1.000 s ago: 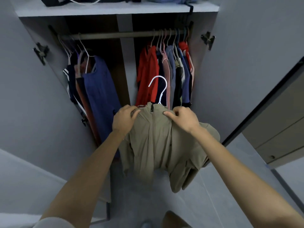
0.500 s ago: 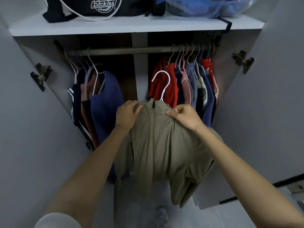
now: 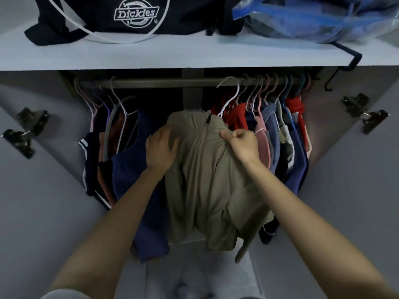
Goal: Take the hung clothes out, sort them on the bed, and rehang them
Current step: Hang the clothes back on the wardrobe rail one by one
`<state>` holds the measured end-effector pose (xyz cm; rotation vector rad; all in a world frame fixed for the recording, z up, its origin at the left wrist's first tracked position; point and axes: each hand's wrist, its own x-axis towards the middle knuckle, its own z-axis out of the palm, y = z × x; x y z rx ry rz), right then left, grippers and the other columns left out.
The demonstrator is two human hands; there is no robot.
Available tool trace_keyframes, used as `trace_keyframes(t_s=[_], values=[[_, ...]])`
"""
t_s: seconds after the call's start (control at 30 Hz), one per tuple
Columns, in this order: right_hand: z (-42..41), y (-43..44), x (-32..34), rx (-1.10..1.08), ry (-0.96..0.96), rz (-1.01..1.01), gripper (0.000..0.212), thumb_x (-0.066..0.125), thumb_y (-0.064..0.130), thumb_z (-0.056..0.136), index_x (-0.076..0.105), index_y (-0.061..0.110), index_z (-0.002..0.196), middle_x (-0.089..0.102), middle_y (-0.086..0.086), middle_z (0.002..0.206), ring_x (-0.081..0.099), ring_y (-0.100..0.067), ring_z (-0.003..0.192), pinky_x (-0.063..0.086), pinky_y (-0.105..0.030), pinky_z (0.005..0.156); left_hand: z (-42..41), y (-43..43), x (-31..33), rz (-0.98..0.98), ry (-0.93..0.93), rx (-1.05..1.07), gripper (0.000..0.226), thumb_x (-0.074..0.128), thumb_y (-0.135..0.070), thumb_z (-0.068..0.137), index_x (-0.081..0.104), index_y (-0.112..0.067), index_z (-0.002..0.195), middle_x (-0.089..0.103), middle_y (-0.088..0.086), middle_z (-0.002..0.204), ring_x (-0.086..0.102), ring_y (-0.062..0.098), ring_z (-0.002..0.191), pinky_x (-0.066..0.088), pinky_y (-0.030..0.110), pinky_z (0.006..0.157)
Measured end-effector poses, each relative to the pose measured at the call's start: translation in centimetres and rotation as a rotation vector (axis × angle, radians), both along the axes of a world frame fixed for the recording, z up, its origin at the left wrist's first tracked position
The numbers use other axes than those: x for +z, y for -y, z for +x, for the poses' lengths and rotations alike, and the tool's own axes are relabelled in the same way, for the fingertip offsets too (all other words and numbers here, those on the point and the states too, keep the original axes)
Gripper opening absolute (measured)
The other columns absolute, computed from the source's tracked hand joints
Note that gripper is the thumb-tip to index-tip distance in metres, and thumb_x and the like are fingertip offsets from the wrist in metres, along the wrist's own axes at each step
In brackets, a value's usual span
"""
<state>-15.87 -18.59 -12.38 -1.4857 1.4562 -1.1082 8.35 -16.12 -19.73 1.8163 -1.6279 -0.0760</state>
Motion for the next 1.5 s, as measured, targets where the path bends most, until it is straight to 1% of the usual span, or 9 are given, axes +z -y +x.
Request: trace_keyframes(t_s=[0.23,0.33,0.47,0.53,0.67,0.77,0.9,1.07,1.5], values=[[3.3,4.7,1.8,-0.144,0.057,0.028,0.041,0.068,0.020,0.087,0.041,0.020,0.056,0.043,0.004,0.056,0.042,-0.010,0.056,0.035,-0.029,0.059,1.3,3.0,0.4,0.006,0.016,-0.073,0.045,0.053,-0.026,0.101,0.048,-0.009,0.143,0.050,0.016,0.145,0.047,0.031,0.133,0.031,0.059,0.111],[5.1,6.0,1.9,-0.175,0.028,0.042,0.031,0.063,0.017,0.088,0.046,0.019,0.062,0.050,0.003,0.063,0.047,-0.012,0.062,0.037,-0.028,0.060,2.3,4.0,0.6,0.031,0.025,-0.082,0.047,0.051,-0.029,0.102,0.046,-0.010,0.145,0.047,0.015,0.148,0.044,0.031,0.136,0.029,0.057,0.113],[6.8,7.1,0.8,-0.213,-0.023,0.057,0.020,0.061,0.017,0.088,0.056,0.019,0.069,0.063,-0.001,0.078,0.062,-0.021,0.084,0.048,-0.030,0.078,3.8,5.0,0.4,0.045,0.014,-0.096,0.055,0.042,-0.039,0.099,0.046,-0.010,0.144,0.047,0.015,0.147,0.045,0.032,0.135,0.033,0.057,0.112],[7.2,7.3,-0.2,-0.214,-0.096,0.080,0.012,0.062,0.018,0.087,0.063,0.012,0.076,0.067,-0.007,0.084,0.064,-0.026,0.089,0.046,-0.027,0.075,4.0,5.3,0.1,0.063,0.006,-0.098,0.057,0.039,-0.042,0.097,0.045,-0.011,0.145,0.046,0.014,0.149,0.044,0.031,0.136,0.032,0.057,0.112],[7.1,7.3,-2.5,-0.202,-0.227,0.085,0.016,0.059,0.019,0.087,0.064,0.008,0.077,0.070,-0.014,0.087,0.066,-0.031,0.091,0.038,-0.025,0.068,4.0,6.1,-0.3,0.061,0.041,-0.118,0.056,0.039,-0.041,0.098,0.046,-0.012,0.145,0.046,0.012,0.149,0.044,0.030,0.137,0.031,0.057,0.112],[6.7,7.7,-3.0,-0.198,-0.315,0.063,0.016,0.056,0.014,0.087,0.064,0.007,0.075,0.070,-0.017,0.087,0.066,-0.036,0.090,0.043,-0.030,0.069,3.9,6.6,-0.6,0.047,0.067,-0.144,0.050,0.043,-0.037,0.101,0.045,-0.014,0.146,0.045,0.010,0.151,0.042,0.029,0.138,0.029,0.057,0.113],[5.7,8.6,-2.8,-0.173,-0.457,0.030,0.020,0.054,0.015,0.089,0.068,0.001,0.090,0.070,-0.021,0.093,0.066,-0.040,0.092,0.053,-0.040,0.077,3.2,7.4,-0.6,0.051,0.092,-0.160,0.047,0.046,-0.033,0.104,0.044,-0.016,0.147,0.042,0.009,0.153,0.036,0.028,0.142,0.023,0.055,0.117],[4.6,9.6,-2.5,-0.169,-0.635,-0.003,0.026,0.044,-0.001,0.092,0.061,0.003,0.111,0.066,-0.021,0.110,0.062,-0.041,0.103,0.048,-0.044,0.088,2.1,7.9,-0.9,0.070,0.072,-0.172,0.047,0.047,-0.033,0.103,0.042,-0.017,0.147,0.040,0.008,0.154,0.034,0.027,0.143,0.019,0.053,0.119],[0.5,11.7,-3.4,-0.202,-0.725,-0.001,0.032,0.037,-0.007,0.094,0.051,0.002,0.121,0.063,-0.024,0.115,0.060,-0.042,0.107,0.046,-0.047,0.091,1.0,7.7,-2.2,0.076,0.068,-0.180,0.046,0.051,-0.029,0.102,0.045,-0.015,0.146,0.048,0.009,0.148,0.045,0.028,0.135,0.025,0.054,0.115]])
